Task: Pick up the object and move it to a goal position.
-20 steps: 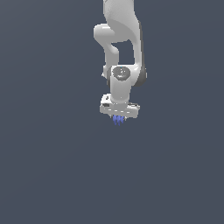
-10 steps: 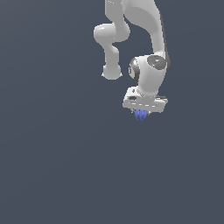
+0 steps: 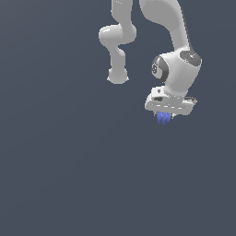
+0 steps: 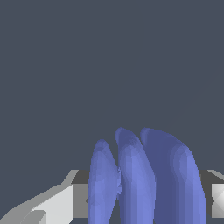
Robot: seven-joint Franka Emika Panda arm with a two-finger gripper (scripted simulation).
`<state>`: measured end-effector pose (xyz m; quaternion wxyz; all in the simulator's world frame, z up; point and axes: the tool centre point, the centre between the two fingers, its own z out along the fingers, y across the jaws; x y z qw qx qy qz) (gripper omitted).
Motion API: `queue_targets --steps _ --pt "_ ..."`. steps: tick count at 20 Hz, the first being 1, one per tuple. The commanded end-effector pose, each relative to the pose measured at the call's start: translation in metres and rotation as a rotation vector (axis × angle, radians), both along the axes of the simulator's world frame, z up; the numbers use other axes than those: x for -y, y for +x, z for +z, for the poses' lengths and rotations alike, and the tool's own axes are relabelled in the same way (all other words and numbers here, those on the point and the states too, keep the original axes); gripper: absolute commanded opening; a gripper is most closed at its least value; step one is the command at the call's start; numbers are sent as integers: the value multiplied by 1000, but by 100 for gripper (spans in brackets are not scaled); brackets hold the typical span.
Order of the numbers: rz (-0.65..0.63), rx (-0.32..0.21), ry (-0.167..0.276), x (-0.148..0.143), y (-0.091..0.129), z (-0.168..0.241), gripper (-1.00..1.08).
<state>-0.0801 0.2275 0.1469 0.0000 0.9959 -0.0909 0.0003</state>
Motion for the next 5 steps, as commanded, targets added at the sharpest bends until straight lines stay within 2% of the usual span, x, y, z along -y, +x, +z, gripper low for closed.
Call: queue_targets --steps 1,5 --pt "-2 0 0 -8 1 3 -100" --pt "-2 0 0 -10 2 3 -100"
